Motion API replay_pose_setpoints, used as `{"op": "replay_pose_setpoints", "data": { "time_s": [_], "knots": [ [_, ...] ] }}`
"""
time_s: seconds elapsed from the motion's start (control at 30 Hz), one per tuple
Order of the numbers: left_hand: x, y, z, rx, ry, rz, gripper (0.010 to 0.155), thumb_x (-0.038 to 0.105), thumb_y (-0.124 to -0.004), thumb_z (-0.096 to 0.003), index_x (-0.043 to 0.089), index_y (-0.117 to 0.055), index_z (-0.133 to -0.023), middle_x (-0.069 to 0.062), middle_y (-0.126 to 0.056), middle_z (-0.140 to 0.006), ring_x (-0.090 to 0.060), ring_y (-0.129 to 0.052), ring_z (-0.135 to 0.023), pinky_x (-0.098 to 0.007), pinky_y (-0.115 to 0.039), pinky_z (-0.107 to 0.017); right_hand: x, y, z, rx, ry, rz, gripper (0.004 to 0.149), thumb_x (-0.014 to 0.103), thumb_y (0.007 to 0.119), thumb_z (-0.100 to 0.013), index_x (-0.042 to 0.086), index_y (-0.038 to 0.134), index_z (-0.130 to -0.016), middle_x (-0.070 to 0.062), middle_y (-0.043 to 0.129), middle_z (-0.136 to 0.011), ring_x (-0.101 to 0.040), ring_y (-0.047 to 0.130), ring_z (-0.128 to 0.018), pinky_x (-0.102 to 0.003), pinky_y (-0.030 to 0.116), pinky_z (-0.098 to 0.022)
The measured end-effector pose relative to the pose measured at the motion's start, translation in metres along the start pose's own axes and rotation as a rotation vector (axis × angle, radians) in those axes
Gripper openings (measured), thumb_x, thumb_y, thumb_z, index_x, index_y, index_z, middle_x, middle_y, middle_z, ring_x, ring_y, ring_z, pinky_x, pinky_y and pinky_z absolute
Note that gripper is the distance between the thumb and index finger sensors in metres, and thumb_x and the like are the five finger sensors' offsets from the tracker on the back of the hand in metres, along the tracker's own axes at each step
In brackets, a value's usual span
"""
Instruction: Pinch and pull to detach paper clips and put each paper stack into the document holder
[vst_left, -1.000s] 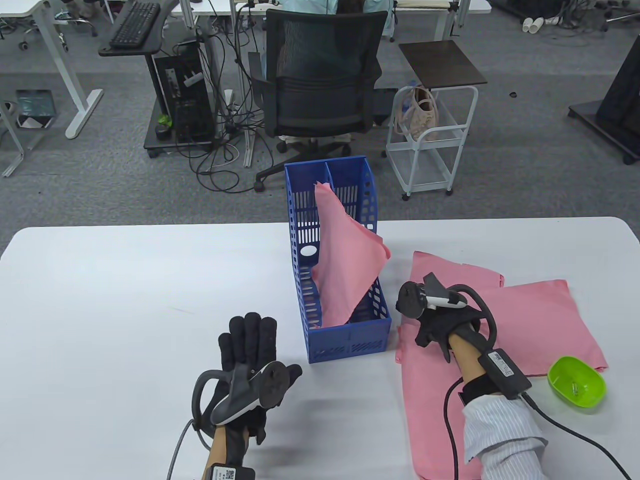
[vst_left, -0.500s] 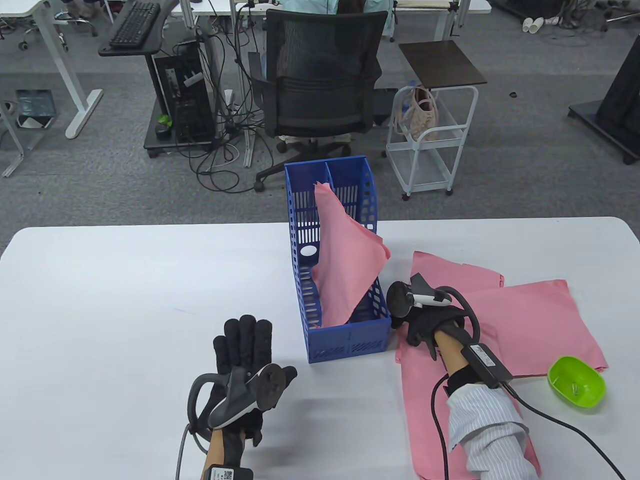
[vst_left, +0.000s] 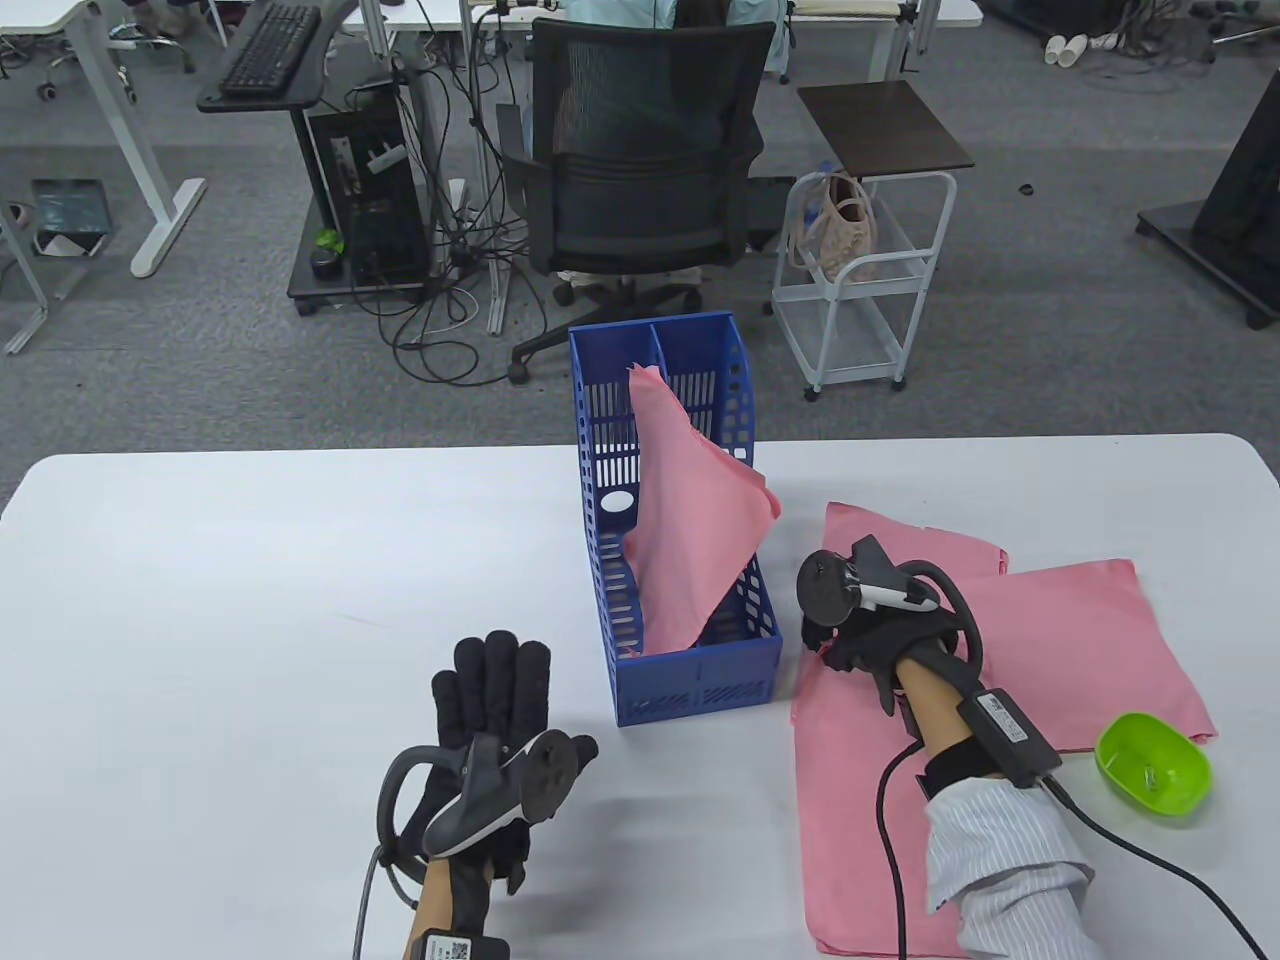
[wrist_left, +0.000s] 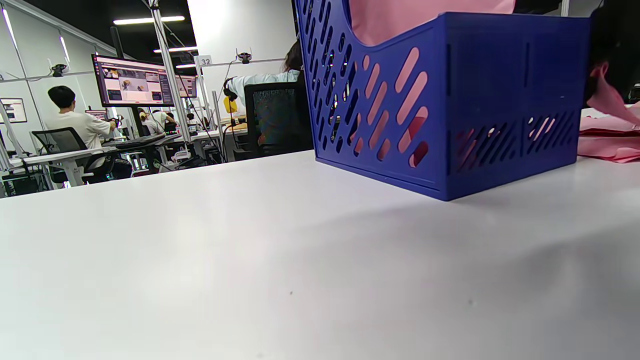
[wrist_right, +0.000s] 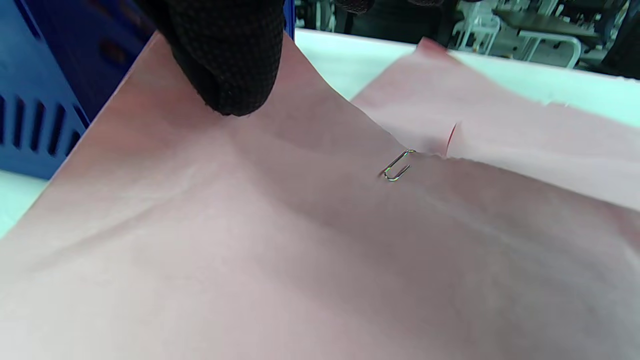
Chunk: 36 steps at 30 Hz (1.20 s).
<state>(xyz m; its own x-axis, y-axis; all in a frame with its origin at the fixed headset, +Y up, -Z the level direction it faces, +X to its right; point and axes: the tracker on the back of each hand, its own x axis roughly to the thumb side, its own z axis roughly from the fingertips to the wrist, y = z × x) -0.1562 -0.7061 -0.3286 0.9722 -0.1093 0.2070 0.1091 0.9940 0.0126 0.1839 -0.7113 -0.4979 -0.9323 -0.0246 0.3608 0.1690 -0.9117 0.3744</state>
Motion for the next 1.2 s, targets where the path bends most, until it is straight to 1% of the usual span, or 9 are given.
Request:
{"op": "replay_pose_setpoints", "data": {
  "time_s": [0.33,0.4,0.5,0.63,0.87,1.0,1.03,1.1,1.2],
  "knots": [
    [0.022,0.015,-0.006,-0.005,-0.058,0.043,0.097,0.065,-0.035,-0.0500,0.005,0.001,-0.116,-0.029,-0.002,-0.119,-0.057,-0.004,-0.106,-0.069,-0.017,-0.075,-0.006,-0.040,0.067,-0.244,-0.032,-0.015,0.039,0.034,0.073,-0.056,0.036,0.056,-0.091,-0.025,0.011,-0.120,-0.056,0.020,-0.108,-0.065,0.032,-0.079],
    [0.031,0.023,-0.010,0.009,-0.070,0.026,0.098,0.066,-0.038,-0.0495,0.005,0.000,-0.117,-0.028,-0.003,-0.119,-0.057,-0.005,-0.107,-0.069,-0.018,-0.076,-0.008,-0.048,0.082,-0.322,-0.037,-0.022,0.039,0.035,0.073,-0.056,0.036,0.056,-0.091,-0.026,0.011,-0.120,-0.056,0.021,-0.108,-0.065,0.033,-0.079],
    [0.048,0.039,-0.015,0.066,-0.027,-0.042,0.096,0.063,-0.049,-0.0516,0.006,-0.010,-0.119,-0.028,-0.012,-0.121,-0.056,-0.019,-0.110,-0.066,-0.028,-0.078,-0.008,-0.059,0.103,-0.418,-0.073,-0.086,0.039,0.034,0.073,-0.056,0.035,0.056,-0.091,-0.026,0.012,-0.120,-0.056,0.022,-0.108,-0.065,0.033,-0.079],
    [0.070,0.063,-0.020,0.077,-0.019,-0.093,0.096,0.063,-0.051,-0.0516,0.008,-0.012,-0.120,-0.027,-0.016,-0.122,-0.054,-0.028,-0.112,-0.067,-0.036,-0.079,0.000,-0.069,0.124,-0.492,-0.092,-0.089,0.039,0.034,0.074,-0.056,0.033,0.059,-0.091,-0.026,0.020,-0.121,-0.056,0.026,-0.108,-0.065,0.036,-0.079],
    [0.097,0.097,-0.017,0.135,-0.124,0.213,0.098,0.067,-0.051,-0.0492,0.009,-0.018,-0.121,-0.027,-0.024,-0.124,-0.052,-0.044,-0.114,-0.069,-0.050,-0.077,0.026,-0.079,0.155,-0.559,-0.170,-0.074,0.040,0.036,0.075,-0.056,0.030,0.060,-0.093,-0.027,0.025,-0.122,-0.057,0.028,-0.108,-0.065,0.038,-0.079],
    [0.105,0.105,-0.016,-0.017,-0.257,0.530,0.103,0.067,-0.058,-0.0476,0.005,-0.022,-0.122,-0.030,-0.034,-0.123,-0.052,-0.058,-0.110,-0.065,-0.059,-0.076,0.047,-0.082,0.169,-0.585,-0.202,-0.017,0.041,0.036,0.075,-0.056,0.029,0.061,-0.093,-0.027,0.030,-0.122,-0.057,0.030,-0.108,-0.065,0.039,-0.079],
    [0.106,0.105,-0.016,-0.051,-0.301,0.603,0.106,0.070,-0.058,-0.0451,0.005,-0.023,-0.122,-0.032,-0.035,-0.122,-0.055,-0.059,-0.108,-0.068,-0.059,-0.073,0.053,-0.083,0.173,-0.600,-0.217,0.001,0.041,0.036,0.075,-0.056,0.029,0.061,-0.093,-0.027,0.030,-0.122,-0.057,0.031,-0.108,-0.065,0.039,-0.079],
    [0.110,0.104,-0.014,-0.064,-0.336,0.649,0.105,0.067,-0.064,-0.0464,0.004,-0.026,-0.122,-0.031,-0.039,-0.122,-0.052,-0.065,-0.106,-0.064,-0.064,-0.073,0.063,-0.084,0.178,-0.631,-0.242,0.019,0.041,0.037,0.075,-0.056,0.029,0.061,-0.094,-0.027,0.031,-0.122,-0.056,0.031,-0.108,-0.065,0.039,-0.079],
    [0.112,0.104,-0.013,-0.035,-0.295,0.551,0.100,0.061,-0.069,-0.0485,0.004,-0.033,-0.121,-0.030,-0.049,-0.119,-0.048,-0.077,-0.100,-0.060,-0.071,-0.070,0.079,-0.087,0.188,-0.683,-0.301,0.019,0.042,0.038,0.075,-0.056,0.028,0.061,-0.094,-0.027,0.033,-0.122,-0.056,0.032,-0.109,-0.064,0.040,-0.079]
  ]
}}
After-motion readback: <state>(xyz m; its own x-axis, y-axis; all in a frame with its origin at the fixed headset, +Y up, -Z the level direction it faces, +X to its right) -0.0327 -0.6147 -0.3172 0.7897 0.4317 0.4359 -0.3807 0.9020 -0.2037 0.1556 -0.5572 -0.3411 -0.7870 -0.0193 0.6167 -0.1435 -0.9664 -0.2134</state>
